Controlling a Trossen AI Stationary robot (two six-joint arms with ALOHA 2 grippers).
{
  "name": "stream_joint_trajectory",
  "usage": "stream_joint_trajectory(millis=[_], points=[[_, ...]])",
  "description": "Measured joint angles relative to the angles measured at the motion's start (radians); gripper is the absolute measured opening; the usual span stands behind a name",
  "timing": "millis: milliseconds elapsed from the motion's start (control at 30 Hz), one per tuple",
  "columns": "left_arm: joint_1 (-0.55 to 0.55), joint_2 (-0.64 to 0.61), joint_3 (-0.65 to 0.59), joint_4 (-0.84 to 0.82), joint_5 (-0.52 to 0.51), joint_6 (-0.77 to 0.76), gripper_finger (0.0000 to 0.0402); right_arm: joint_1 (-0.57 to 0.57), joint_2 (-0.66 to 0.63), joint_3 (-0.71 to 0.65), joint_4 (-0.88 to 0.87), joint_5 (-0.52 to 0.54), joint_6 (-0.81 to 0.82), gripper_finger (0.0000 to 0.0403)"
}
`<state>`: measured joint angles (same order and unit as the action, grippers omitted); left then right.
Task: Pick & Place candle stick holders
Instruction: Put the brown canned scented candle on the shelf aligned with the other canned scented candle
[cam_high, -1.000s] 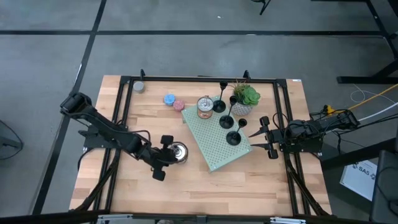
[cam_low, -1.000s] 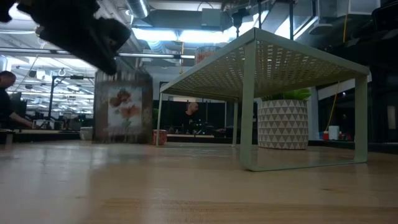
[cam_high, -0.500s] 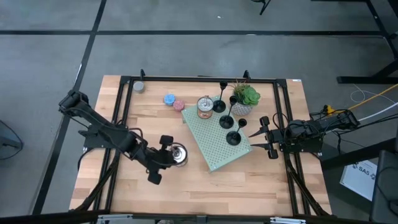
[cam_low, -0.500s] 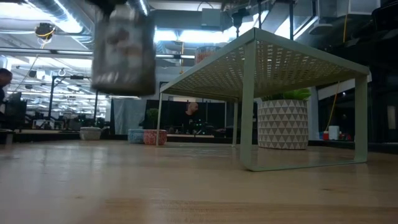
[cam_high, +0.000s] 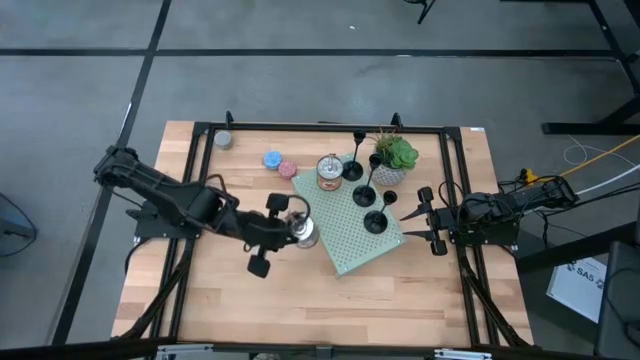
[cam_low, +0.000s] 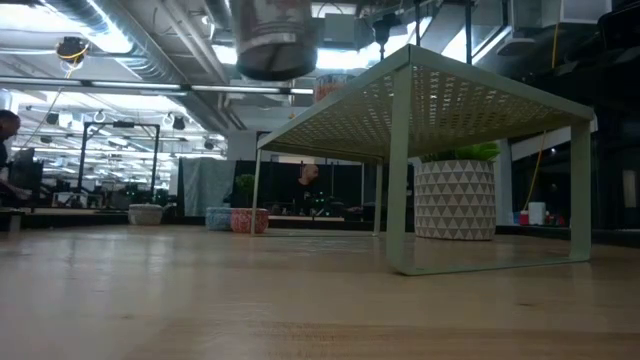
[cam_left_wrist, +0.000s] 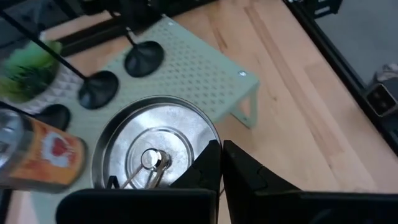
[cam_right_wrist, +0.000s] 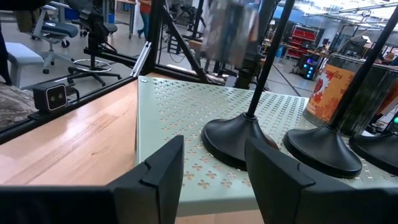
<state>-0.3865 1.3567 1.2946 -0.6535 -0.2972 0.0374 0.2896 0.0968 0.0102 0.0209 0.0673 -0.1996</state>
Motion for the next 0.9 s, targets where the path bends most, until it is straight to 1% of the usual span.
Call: stream_joint_trajectory(millis=[200, 467, 567, 733, 900], points=[[0.072, 0.000, 0.016, 0.033, 0.013, 0.046, 0.0002, 0.000, 0.000, 0.000, 0.000, 0.000, 0.000, 0.0172], [0.157, 0.026, 0.016, 0.128, 0.110, 0.124, 0.0002, 0.000, 0.000, 0.000, 0.000, 0.000, 0.000, 0.0172], [0.185, 0.047, 0.016, 0.152, 0.119, 0.144, 0.0002, 0.000, 0.000, 0.000, 0.000, 0.000, 0.000, 0.0172], [0.214, 0.082, 0.016, 0.224, 0.120, 0.197, 0.0002, 0.000, 0.000, 0.000, 0.000, 0.000, 0.000, 0.0172], [0.233, 0.121, 0.016, 0.299, 0.165, 0.221, 0.0002, 0.000, 0.000, 0.000, 0.000, 0.000, 0.000, 0.0172]])
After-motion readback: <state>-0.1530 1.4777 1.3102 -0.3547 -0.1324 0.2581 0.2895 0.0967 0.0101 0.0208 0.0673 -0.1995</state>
